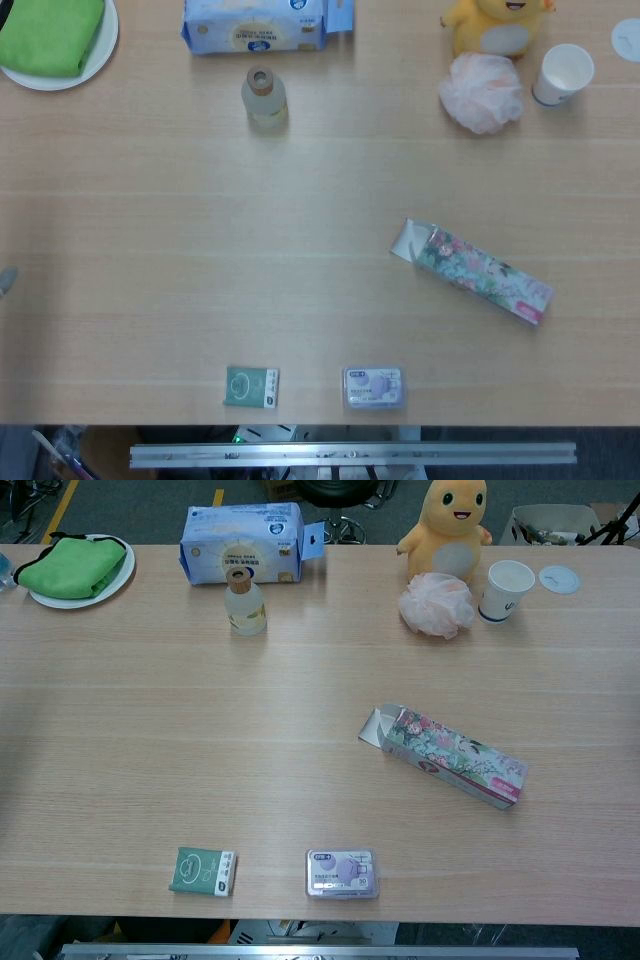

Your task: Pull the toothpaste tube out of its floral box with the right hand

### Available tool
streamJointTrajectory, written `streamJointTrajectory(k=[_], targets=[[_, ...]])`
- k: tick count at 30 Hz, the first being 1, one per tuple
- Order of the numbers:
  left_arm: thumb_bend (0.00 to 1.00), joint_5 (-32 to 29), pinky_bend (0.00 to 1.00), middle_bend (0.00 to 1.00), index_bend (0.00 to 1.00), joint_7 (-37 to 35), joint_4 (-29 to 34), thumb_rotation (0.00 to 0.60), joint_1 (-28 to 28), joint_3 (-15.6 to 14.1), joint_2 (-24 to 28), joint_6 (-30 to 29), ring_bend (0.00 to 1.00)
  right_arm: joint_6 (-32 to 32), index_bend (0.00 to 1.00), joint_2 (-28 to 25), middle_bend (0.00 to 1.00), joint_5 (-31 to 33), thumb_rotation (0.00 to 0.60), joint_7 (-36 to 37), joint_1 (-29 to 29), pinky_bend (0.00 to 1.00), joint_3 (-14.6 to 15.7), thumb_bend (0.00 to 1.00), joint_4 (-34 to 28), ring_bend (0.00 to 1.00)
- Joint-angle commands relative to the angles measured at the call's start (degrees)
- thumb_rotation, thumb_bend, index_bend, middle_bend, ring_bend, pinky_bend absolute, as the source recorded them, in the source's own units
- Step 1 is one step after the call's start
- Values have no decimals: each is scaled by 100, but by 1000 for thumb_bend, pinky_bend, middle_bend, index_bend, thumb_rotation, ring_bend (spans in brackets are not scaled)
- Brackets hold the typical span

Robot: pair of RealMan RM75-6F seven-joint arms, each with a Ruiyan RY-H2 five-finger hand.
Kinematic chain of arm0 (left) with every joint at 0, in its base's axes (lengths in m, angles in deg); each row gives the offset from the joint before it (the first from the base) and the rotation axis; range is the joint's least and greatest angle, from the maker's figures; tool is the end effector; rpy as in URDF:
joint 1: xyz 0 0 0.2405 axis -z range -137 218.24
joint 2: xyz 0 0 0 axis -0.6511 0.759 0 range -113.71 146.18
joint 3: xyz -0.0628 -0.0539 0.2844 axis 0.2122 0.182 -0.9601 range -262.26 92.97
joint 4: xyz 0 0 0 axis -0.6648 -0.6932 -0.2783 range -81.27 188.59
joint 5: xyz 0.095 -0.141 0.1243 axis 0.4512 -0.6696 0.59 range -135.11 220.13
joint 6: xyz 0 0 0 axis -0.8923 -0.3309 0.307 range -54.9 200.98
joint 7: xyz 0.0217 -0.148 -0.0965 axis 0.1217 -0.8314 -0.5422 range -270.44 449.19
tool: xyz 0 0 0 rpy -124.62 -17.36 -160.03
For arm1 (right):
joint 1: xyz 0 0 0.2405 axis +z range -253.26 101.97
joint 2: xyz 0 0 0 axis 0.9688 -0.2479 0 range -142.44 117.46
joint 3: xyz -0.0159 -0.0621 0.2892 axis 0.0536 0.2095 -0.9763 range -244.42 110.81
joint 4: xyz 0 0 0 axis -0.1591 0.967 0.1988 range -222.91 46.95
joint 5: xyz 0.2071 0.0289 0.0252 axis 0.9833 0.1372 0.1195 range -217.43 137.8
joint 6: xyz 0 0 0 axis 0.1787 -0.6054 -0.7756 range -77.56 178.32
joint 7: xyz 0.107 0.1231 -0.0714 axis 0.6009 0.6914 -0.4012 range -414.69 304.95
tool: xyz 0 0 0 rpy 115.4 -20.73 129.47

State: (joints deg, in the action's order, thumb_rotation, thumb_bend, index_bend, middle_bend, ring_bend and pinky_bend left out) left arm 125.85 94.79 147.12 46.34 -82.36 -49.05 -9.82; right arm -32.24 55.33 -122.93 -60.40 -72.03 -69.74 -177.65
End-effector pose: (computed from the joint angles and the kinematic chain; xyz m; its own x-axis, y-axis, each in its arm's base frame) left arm -0.3492 0.2205 0.1614 0.4412 0.0506 0.8960 0.8966 0.0157 -0.4425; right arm -0.3672 -0.2106 0.1533 0.4589 -0.0589 0.8865 -0.8851 0.0564 0.4620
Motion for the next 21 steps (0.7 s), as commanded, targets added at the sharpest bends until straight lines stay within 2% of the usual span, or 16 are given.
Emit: streamJointTrajectory(k=[1,14,21], targets=[[171,19,240,0,11,-20,-17,600,-14,-17,5,-15,0,-10,407,13,317,-34,600,-40,-5,313,24,280,-30,186],[171,-18,240,0,11,-164,-132,600,-28,-9,-29,-7,0,97,407,124,317,62,600,20,54,313,-34,280,3,186],[171,-29,240,0,11,-216,-186,600,-49,-27,-58,-2,0,262,407,203,317,97,600,182,108,313,-8,277,-195,186]])
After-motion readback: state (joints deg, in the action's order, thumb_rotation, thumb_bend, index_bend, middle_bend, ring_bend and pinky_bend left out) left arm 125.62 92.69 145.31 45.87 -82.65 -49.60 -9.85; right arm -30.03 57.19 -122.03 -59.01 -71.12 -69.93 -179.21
